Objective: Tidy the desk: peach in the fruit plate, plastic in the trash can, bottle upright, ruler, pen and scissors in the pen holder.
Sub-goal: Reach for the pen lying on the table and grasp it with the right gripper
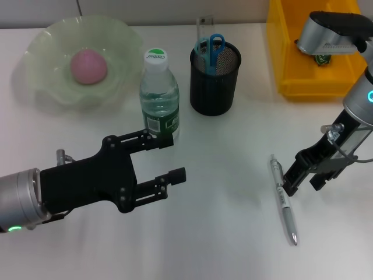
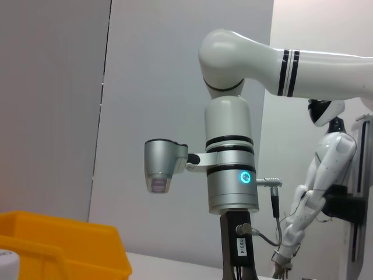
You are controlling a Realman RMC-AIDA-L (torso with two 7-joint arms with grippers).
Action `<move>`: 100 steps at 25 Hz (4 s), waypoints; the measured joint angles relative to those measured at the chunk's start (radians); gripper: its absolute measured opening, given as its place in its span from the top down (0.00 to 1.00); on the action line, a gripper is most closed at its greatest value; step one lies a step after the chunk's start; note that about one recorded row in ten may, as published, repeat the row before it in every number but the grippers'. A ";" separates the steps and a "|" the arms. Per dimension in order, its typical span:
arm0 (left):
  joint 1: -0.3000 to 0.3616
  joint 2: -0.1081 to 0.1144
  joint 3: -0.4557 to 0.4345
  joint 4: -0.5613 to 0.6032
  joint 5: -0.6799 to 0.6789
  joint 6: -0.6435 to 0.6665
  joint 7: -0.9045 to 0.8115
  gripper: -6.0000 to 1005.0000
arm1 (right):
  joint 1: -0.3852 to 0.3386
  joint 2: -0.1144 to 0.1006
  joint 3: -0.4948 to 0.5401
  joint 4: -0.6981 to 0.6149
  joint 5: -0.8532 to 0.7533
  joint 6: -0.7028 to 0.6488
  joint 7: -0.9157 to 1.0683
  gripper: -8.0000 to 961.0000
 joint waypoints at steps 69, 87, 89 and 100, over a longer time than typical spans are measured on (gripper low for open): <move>0.018 0.000 -0.012 -0.002 0.000 -0.031 0.022 0.38 | 0.089 0.009 -0.040 0.213 -0.001 0.279 0.039 0.45; 0.018 0.000 -0.012 -0.003 0.000 -0.034 0.022 0.38 | 0.109 0.010 -0.053 0.259 -0.001 0.286 0.037 0.49; 0.018 0.000 -0.012 -0.003 0.000 -0.034 0.022 0.38 | 0.109 0.010 -0.053 0.261 -0.001 0.287 0.037 0.49; 0.022 0.000 -0.012 -0.003 0.000 -0.034 0.023 0.38 | 0.107 0.011 -0.056 0.267 -0.001 0.303 0.037 0.49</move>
